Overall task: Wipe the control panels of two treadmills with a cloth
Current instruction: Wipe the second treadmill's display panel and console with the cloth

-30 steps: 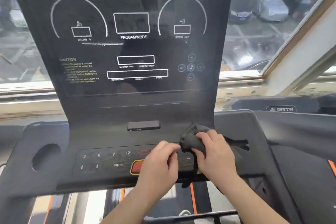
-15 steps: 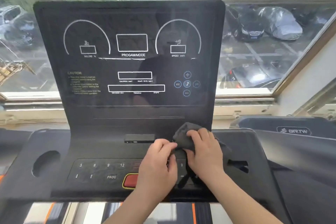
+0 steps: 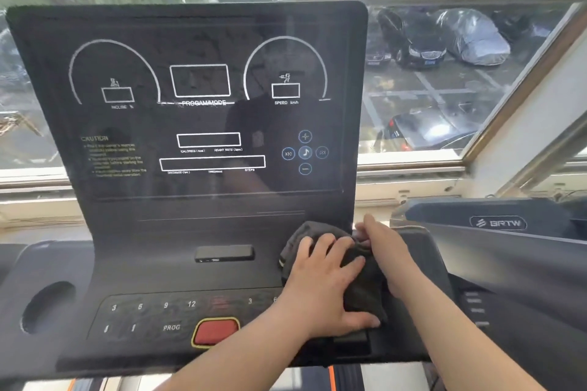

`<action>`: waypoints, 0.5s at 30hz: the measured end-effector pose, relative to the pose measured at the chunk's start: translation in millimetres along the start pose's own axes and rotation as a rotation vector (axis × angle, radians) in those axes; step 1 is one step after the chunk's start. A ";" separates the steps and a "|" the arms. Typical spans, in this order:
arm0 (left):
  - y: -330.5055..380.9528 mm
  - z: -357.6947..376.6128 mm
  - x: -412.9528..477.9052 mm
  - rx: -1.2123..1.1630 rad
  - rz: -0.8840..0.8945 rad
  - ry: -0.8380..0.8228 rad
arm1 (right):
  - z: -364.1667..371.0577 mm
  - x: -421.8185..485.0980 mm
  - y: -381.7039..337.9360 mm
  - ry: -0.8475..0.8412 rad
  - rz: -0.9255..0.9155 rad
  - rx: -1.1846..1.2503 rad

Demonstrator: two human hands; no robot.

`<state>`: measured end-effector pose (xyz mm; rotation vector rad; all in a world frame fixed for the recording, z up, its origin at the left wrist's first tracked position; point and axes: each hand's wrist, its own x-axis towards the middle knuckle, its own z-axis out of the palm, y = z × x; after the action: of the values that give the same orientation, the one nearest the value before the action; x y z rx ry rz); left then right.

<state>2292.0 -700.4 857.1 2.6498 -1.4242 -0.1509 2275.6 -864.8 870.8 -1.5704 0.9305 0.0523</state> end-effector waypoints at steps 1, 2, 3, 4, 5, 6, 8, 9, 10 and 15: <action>-2.5 1.0 -2.0 0.025 0.020 0.026 | 1.3 2.7 0.6 -0.009 0.029 -0.010; -7.5 2.4 -3.7 0.058 0.044 0.061 | 1.8 5.8 0.7 -0.016 0.049 0.004; -15.0 2.6 -4.7 0.098 0.060 0.104 | 1.2 6.9 -1.2 -0.029 0.070 0.027; -25.2 1.9 -4.4 0.139 0.063 0.150 | 0.0 6.0 -3.7 -0.042 0.085 0.036; -36.8 0.1 -4.4 0.177 0.062 0.196 | -2.6 5.6 -5.5 -0.058 0.083 0.019; -47.8 -2.3 -5.1 0.210 0.062 0.242 | -4.3 4.2 -7.0 -0.071 0.070 -0.013; -59.8 -2.9 -7.6 0.270 0.047 0.299 | -5.9 1.5 -7.9 -0.080 0.042 -0.068; -58.1 -1.1 -8.0 0.283 0.019 0.309 | -5.9 0.2 -7.3 -0.095 0.034 -0.090; -52.2 1.6 -7.6 0.276 -0.023 0.314 | -5.5 -1.1 -6.5 -0.117 0.024 -0.101; -5.1 2.5 8.2 0.182 -0.160 0.166 | -4.9 -4.0 -10.3 -0.158 0.101 -0.020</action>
<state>2300.3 -704.6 853.6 2.8431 -1.2285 0.1886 2276.7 -867.7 882.6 -1.5134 0.8864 0.2544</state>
